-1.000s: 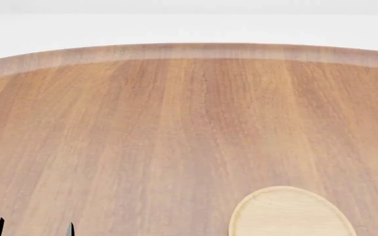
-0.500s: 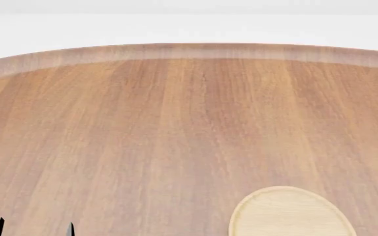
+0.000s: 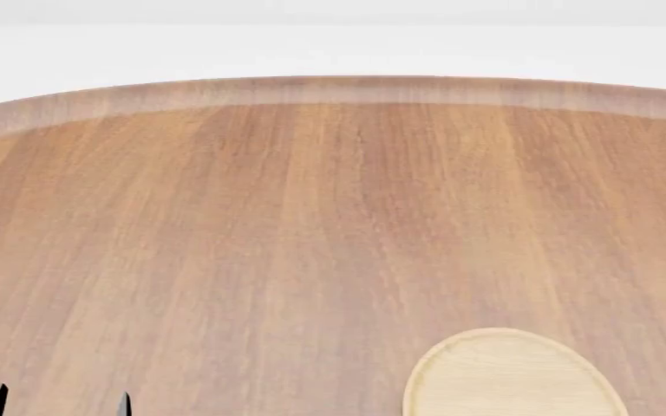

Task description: Put the chocolate pudding to the left of the plate.

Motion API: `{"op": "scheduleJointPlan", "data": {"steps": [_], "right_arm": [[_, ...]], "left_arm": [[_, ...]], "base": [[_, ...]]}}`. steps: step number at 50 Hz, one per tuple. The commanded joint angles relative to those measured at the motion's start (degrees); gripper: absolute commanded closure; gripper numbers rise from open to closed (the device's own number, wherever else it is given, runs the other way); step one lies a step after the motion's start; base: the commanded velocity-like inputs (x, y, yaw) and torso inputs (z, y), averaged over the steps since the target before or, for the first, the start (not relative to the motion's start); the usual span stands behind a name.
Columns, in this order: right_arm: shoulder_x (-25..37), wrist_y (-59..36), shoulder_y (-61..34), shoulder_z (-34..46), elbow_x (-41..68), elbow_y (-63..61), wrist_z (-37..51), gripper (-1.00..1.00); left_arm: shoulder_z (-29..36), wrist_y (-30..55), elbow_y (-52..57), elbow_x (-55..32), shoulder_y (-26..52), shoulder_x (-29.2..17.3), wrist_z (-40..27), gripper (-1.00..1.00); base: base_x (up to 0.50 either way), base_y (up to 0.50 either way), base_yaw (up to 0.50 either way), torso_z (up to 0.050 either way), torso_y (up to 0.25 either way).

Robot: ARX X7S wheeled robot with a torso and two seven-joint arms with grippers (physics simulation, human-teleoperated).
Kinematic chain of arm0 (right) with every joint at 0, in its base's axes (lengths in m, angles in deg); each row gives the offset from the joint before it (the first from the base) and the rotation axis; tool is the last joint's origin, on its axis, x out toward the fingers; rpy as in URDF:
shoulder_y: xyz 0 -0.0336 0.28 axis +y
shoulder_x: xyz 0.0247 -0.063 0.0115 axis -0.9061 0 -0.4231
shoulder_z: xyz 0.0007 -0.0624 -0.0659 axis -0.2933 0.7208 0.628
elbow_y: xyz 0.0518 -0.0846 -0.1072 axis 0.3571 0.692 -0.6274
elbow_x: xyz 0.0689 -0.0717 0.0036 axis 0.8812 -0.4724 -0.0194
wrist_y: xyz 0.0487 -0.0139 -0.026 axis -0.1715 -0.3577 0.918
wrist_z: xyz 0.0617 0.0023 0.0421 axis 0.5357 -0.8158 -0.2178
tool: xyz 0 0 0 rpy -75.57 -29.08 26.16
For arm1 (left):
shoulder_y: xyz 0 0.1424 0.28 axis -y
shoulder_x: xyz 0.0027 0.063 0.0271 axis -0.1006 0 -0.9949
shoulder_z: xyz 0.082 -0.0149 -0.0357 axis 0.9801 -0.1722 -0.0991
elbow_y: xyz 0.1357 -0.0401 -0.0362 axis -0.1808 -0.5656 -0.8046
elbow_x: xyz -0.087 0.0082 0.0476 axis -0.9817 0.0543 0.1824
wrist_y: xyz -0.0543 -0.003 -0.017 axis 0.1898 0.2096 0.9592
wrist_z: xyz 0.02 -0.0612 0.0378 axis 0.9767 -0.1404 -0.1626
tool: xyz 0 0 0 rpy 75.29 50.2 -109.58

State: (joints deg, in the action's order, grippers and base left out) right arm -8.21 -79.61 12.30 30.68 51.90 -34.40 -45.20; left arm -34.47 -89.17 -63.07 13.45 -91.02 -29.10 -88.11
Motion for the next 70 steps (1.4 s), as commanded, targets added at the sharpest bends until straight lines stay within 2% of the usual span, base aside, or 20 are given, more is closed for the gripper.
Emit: {"op": "scheduleJointPlan", "data": {"steps": [1, 47, 70], "right_arm": [[0.2, -1.2, -2.4, -0.6, -0.4, -2.1, 0.5, 1.00], [-7.2, 0.2, -17.7, 1.3, -4.1, 10.7, -1.2, 1.00], [-12.2, 5.9, -22.6, 3.0, -6.7, 24.2, -2.8, 1.00]], "left_arm": [[0.1, 0.1, 0.0, -0.1, 0.2, -0.2, -0.2, -1.00], [0.8, -0.5, -0.6, -0.7, 0.5, -0.7, -0.5, -1.00], [1.1, -0.8, -0.6, -0.9, 0.6, -0.9, -0.8, -1.00]], "base": [[0.00, 0.00, 0.00, 0.000, 0.000], [0.00, 0.00, 0.00, 0.000, 0.000], [0.00, 0.00, 0.00, 0.000, 0.000]]}}
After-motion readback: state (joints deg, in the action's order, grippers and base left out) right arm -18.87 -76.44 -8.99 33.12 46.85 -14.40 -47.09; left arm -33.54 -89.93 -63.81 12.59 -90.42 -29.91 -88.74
